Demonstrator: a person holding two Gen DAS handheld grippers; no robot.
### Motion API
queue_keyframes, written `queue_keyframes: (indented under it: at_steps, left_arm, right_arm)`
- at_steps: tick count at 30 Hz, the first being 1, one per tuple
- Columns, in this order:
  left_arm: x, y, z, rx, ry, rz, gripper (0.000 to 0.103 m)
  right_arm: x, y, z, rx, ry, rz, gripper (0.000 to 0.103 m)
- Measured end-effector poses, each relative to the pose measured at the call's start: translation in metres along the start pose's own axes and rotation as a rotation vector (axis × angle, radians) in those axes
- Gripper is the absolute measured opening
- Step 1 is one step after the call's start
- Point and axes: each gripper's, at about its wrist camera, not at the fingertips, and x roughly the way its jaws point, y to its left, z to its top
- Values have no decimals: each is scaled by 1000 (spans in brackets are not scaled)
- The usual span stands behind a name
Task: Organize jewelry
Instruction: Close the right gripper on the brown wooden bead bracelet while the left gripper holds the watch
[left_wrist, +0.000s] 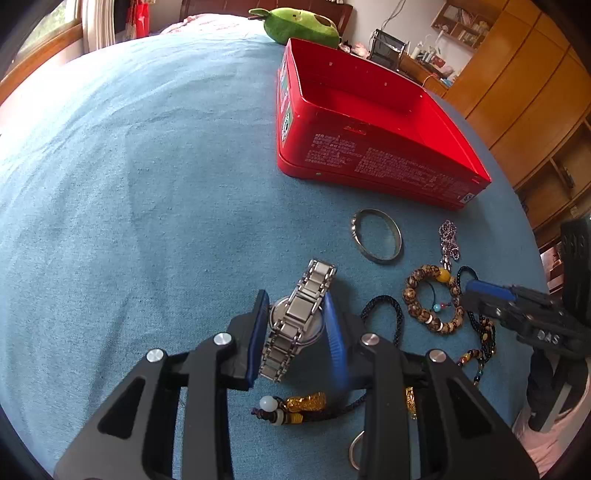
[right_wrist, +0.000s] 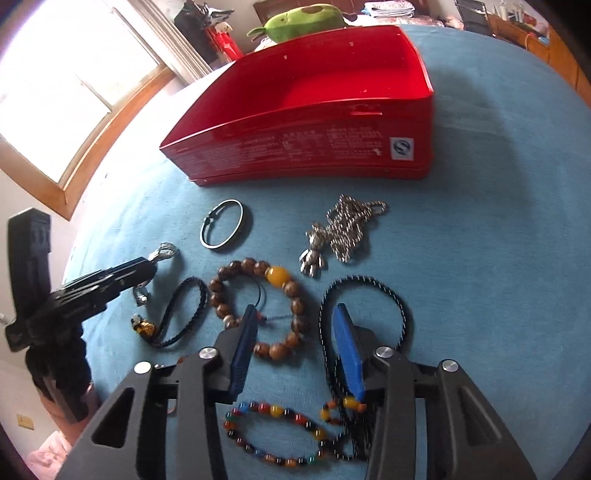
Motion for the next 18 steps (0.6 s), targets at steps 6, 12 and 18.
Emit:
queue_keyframes:
  at_steps: [6, 12, 18]
  left_arm:
    - [2, 1, 2, 4, 6, -4, 29]
    - [6, 0, 2, 6, 15, -3, 29]
    - [9, -3, 2, 8, 18, 1, 29]
  right_arm:
    - [12, -1, 10, -11, -1, -30, 27]
    - [2, 4, 14, -46, -31, -40, 21]
    - [0, 11, 15, -88, -27, -24, 25]
